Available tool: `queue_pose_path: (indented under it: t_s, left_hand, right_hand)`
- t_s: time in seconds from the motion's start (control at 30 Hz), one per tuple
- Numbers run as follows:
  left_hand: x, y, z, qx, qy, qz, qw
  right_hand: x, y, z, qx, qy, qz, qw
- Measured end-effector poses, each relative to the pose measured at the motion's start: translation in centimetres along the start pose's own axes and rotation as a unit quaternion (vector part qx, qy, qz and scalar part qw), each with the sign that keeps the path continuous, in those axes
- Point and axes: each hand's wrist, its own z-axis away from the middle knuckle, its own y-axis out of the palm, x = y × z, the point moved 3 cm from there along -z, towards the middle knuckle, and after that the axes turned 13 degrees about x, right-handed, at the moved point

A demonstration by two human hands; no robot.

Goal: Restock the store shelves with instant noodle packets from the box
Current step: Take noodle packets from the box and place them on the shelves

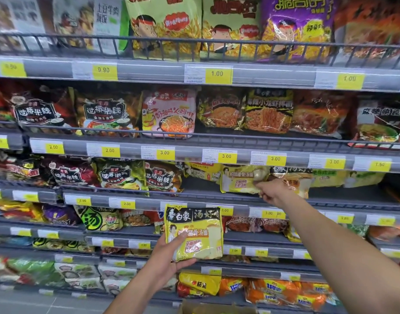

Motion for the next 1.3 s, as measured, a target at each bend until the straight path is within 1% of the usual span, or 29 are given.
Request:
queue_pose_path:
  t_s: [0.23,0.27,0.37,0.43,0.47,0.5,0.53,0.6,0.63,0.67,0.73,0.8,0.87,0.9,0.93,0.97,1.0,1.03,1.07,1.17,1.23,1.3]
  left_hand:
    - [-0.3,1.4,-0.5,0.02,-0.004,-0.002,1.0]
    - [-0.3,1.5,-0.8,0.024,-0.002,-0.005,1.0]
    - [-0.5,2.6,-1.4,0.042,0.0,-0.016,0.999]
    - [-0.4,3.4,-2.2,0.063,-0.002,-0.019,0.998]
    - [-0.5,4.0,-2.4,0.072,-0.009,-0.018,0.997]
    - [-0.5,4.5,-2.9,0.08,-0.016,-0.018,0.997]
    - [-0.6,4.9,-3.4,0.087,-0.02,-0.007,0.996]
    - [-1.0,6.0,-4.5,0.118,-0.022,0.029,0.992]
    - [-1.1,6.4,-5.2,0.128,-0.026,0.036,0.991]
    - [-1.3,7.0,-5.7,0.137,-0.03,0.029,0.99]
    - [-1.8,8.4,-6.5,0.149,-0.029,0.03,0.988]
    - [-2.4,10.0,-7.2,0.165,-0.023,-0.013,0.986]
    - [-3.4,11.3,-7.8,0.172,-0.015,-0.11,0.979]
    - [-3.9,11.7,-8.3,0.166,-0.005,-0.203,0.965]
    - [-4.3,11.9,-9.2,0.153,0.012,-0.301,0.941]
    - [-4.7,12.1,-10.0,0.132,0.033,-0.393,0.909]
    - [-5.2,12.5,-10.6,0.115,0.063,-0.462,0.877]
    - [-5.5,12.7,-11.2,0.102,0.092,-0.506,0.851]
    - [-5.7,13.1,-11.7,0.085,0.12,-0.534,0.833]
    - [-6.4,14.2,-12.0,0.013,0.179,-0.581,0.794]
    - [-6.3,14.7,-12.1,0.01,0.209,-0.604,0.769]
    - [-5.9,14.9,-12.3,0.036,0.238,-0.629,0.739]
  right_hand:
    - [-0.9,0.5,0.3,-0.05,-0.056,-0.033,0.997]
    - [-1.1,0.5,1.0,-0.057,-0.07,-0.026,0.996]
    - [-1.3,0.9,4.5,-0.112,-0.135,0.06,0.983]
    - [-1.8,1.5,7.1,-0.15,-0.179,0.071,0.97]
    - [-2.3,1.9,8.0,-0.144,-0.191,0.077,0.968]
    - [-2.9,2.5,8.7,-0.112,-0.193,0.083,0.971]
    - [-3.7,3.1,8.9,-0.061,-0.174,0.093,0.979]
    - [-5.2,4.2,9.7,0.061,-0.105,0.112,0.986]
    - [-5.7,4.5,10.0,0.106,-0.079,0.119,0.984]
    - [-6.1,4.4,10.0,0.126,-0.066,0.125,0.982]
    - [-6.3,3.7,9.8,0.126,-0.071,0.113,0.983]
    - [-5.9,2.6,9.2,0.095,-0.071,0.091,0.989]
    - [-5.4,1.4,8.4,0.059,-0.067,0.065,0.994]
    - [-5.0,1.0,8.2,0.041,-0.071,0.057,0.995]
    - [-4.7,0.5,7.9,0.022,-0.077,0.052,0.995]
    - [-4.3,0.1,7.7,0.001,-0.081,0.049,0.995]
    - [-3.9,-0.3,7.5,-0.019,-0.089,0.044,0.995]
    - [-3.4,-0.5,7.3,-0.036,-0.097,0.03,0.994]
    - [-3.2,-0.7,7.0,-0.048,-0.105,0.014,0.993]
    - [-2.8,-0.6,6.1,-0.056,-0.131,-0.025,0.989]
    - [-2.8,-0.3,5.6,-0.068,-0.14,-0.013,0.988]
    - [-2.7,-0.1,5.3,-0.092,-0.142,0.035,0.985]
